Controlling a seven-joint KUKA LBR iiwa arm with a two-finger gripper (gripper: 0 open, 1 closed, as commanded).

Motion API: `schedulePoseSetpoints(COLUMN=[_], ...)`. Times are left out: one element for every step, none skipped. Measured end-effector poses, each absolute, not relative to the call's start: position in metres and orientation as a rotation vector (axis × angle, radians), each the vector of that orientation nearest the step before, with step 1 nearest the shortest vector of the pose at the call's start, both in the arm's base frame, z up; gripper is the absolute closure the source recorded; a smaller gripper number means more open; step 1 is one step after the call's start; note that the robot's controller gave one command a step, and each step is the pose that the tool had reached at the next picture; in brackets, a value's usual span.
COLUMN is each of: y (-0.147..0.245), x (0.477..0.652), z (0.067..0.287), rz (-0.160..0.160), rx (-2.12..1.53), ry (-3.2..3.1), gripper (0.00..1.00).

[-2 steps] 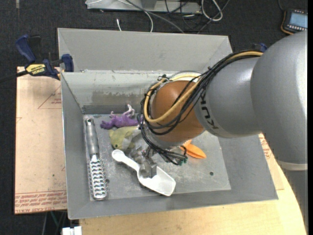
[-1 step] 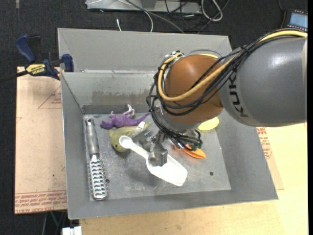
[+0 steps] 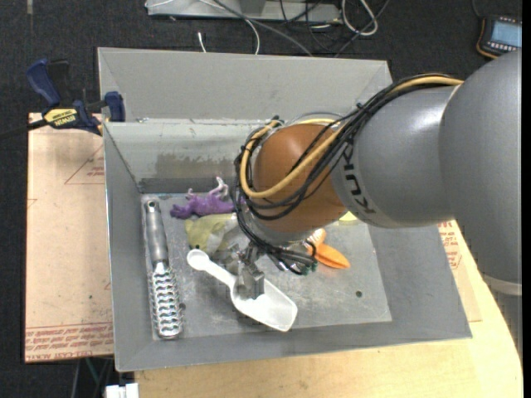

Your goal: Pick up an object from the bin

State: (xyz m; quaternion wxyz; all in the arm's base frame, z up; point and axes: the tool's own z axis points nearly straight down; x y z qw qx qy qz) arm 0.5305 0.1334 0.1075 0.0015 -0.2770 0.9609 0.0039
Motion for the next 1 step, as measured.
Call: schedulePoseSetpoints(y=[0.1297], x=[0.5339], z=[0.2363], rz=[0.007], rx=[-0.865], ry=[2.986], gripper=[1.0])
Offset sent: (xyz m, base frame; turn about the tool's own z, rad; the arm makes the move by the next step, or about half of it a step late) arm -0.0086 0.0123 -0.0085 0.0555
